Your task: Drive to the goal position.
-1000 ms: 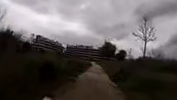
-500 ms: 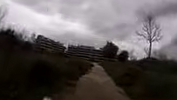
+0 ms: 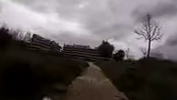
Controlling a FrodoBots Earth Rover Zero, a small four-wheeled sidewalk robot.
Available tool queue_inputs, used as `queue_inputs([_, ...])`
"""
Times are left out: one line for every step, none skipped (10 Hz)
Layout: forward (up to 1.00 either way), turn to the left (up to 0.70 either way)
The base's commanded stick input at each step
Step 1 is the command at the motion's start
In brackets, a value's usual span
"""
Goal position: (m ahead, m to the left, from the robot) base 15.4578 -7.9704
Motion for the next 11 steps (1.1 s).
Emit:
queue_inputs([0.70, -0.18])
queue_inputs([0.70, 0.00])
queue_inputs([0.70, 0.00])
queue_inputs([0.70, 0.00])
queue_inputs([0.70, -0.04])
queue_inputs([0.70, -0.24])
queue_inputs([0.70, -0.35])
queue_inputs([0.70, -0.10])
queue_inputs([0.70, 0.00])
queue_inputs([0.70, 0.00])
queue_inputs([0.70, 0.00])
